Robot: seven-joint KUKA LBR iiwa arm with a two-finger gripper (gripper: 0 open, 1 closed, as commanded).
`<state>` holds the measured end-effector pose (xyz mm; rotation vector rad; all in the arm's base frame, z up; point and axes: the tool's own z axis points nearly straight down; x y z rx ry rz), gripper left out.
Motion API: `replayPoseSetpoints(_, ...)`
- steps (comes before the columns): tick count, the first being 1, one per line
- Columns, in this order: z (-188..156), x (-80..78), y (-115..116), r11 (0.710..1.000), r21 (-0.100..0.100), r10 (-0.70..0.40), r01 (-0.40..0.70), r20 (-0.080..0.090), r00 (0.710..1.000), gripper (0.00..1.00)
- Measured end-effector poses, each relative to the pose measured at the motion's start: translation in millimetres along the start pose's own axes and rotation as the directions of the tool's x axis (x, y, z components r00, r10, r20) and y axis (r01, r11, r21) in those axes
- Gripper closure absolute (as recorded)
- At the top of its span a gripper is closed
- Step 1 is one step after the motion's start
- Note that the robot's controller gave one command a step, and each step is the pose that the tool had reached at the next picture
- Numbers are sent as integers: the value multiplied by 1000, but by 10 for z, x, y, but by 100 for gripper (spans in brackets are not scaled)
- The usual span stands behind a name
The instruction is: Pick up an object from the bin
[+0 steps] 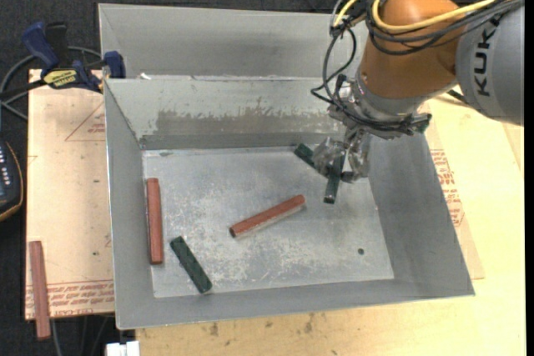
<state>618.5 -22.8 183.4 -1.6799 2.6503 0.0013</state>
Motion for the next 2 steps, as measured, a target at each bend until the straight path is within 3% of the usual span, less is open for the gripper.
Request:
replayPoseSetpoints(1,1,1,0,1000,0,0,0,0,1000,100)
replayPoseSetpoints(2,-393,-46,-4,1000,5,-9,9,1,1000,100)
